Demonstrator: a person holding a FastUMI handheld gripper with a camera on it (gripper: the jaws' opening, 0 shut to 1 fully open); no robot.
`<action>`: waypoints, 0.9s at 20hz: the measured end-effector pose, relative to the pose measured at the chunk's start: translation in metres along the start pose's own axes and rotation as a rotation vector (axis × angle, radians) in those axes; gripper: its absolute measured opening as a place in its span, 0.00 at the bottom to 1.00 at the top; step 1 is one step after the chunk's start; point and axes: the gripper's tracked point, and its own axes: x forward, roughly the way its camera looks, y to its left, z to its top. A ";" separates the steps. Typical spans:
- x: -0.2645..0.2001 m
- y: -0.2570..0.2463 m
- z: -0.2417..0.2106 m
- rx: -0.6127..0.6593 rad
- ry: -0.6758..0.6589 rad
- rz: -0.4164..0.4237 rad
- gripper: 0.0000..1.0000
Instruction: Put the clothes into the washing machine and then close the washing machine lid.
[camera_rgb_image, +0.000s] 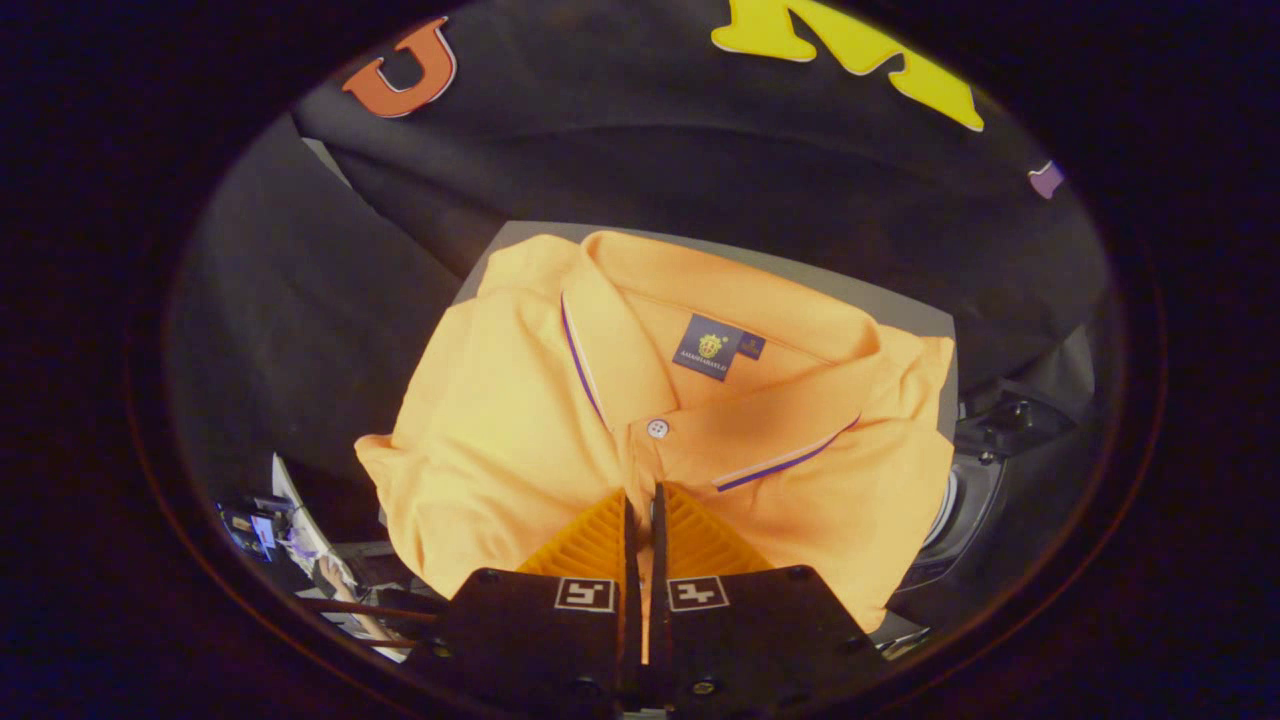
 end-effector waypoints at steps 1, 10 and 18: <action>-0.005 0.001 0.002 0.023 -0.004 0.018 0.06; -0.044 -0.004 0.027 0.127 -0.149 0.095 0.06; -0.070 -0.022 0.042 0.221 -0.237 0.089 0.06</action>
